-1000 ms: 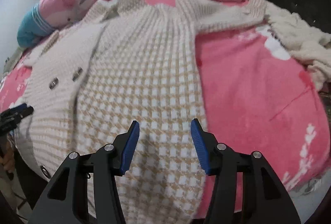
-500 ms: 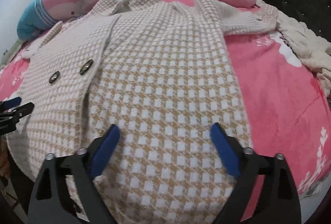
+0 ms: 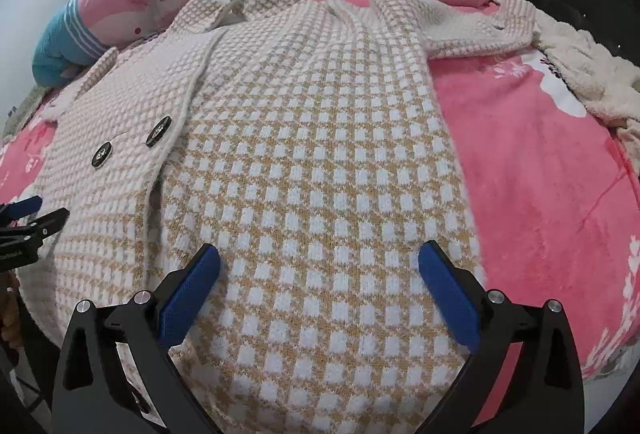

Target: Fold large clothes

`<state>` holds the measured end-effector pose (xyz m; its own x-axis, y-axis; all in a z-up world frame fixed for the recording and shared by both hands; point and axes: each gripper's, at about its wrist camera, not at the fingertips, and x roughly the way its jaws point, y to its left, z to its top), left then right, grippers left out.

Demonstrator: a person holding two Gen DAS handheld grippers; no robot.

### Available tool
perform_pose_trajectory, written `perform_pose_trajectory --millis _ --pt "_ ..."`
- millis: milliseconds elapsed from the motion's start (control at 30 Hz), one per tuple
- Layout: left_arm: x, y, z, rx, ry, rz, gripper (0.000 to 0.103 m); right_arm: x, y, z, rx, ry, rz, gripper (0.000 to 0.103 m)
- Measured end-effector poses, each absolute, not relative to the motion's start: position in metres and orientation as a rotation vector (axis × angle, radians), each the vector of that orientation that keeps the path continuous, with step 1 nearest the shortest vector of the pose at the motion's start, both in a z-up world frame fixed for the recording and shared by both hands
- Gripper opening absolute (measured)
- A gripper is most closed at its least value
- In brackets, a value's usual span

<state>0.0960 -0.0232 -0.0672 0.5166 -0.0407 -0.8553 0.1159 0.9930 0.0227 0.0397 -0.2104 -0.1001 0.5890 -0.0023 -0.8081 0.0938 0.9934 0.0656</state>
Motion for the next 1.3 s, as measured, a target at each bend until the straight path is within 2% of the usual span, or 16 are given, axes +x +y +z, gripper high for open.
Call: perform_pose_trajectory --millis 267,600,867,933,1100,1300 --pt "0.099 -0.028 -0.068 0.089 1.026 -0.096 0.095 0.035 -0.215 -0.1 0.147 0.907 -0.043 0.097" --pt "0.099 -0.032 -0.072 0.071 1.018 -0.105 0.095 0.019 -0.2 -0.058 0.121 0.796 -0.006 0.097" --pt "0.093 -0.021 -0.072 0.058 1.018 -0.113 0.095 0.025 -0.186 -0.066 0.125 0.837 0.056 0.097" --pt "0.092 -0.02 -0.071 0.061 1.014 -0.113 0.095 0.026 -0.183 -0.063 0.124 0.832 0.066 0.094" --pt "0.083 -0.013 -0.063 0.036 0.968 -0.127 0.095 0.032 -0.172 -0.049 0.084 0.8 0.098 0.088" --pt "0.076 0.035 -0.031 -0.065 0.839 -0.053 0.095 0.066 -0.138 -0.025 0.038 0.746 0.214 0.086"
